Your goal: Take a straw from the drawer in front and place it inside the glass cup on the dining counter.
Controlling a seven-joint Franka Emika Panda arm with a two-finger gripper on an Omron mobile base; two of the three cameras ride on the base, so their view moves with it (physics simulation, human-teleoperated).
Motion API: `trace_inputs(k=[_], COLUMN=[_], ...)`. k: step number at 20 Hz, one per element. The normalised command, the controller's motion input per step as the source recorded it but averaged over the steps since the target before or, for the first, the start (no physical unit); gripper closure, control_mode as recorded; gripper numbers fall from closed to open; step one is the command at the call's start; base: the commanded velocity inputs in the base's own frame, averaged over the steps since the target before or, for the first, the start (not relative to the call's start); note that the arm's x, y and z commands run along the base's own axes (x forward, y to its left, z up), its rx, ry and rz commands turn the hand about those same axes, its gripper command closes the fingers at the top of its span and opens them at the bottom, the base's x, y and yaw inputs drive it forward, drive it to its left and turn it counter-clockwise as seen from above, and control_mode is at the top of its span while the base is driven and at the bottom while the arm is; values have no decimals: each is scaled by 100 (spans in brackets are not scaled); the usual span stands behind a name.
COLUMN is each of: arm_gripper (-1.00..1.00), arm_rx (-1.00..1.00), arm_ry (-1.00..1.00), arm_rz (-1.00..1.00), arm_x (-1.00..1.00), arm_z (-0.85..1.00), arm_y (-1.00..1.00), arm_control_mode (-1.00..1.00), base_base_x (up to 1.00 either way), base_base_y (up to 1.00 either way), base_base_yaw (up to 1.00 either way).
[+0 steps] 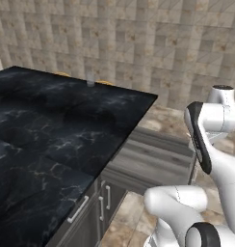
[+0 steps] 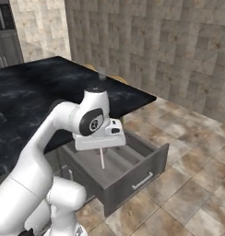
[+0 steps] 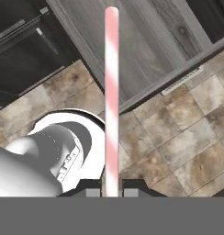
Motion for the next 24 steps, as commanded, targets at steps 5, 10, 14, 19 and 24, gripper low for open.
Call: trace_inputs(k=[5, 10, 14, 19, 24], arm_gripper=[100, 100, 100, 100, 100], arm_rx=[0, 0, 0, 0, 0], arm_ry=[0, 0, 0, 0, 0], arm_rz=[0, 0, 0, 0, 0], arm_x=[0, 0, 0, 0, 0], arm_z=[0, 0, 0, 0, 0], arm_y=[0, 0, 0, 0, 0], arm_control_mode=[100, 100, 100, 100, 100], base_base_x=[-71, -34, 0, 49, 97], base_base_y=[-34, -88, -100, -82, -54], base_base_yaw=[-2, 0, 0, 3, 9])
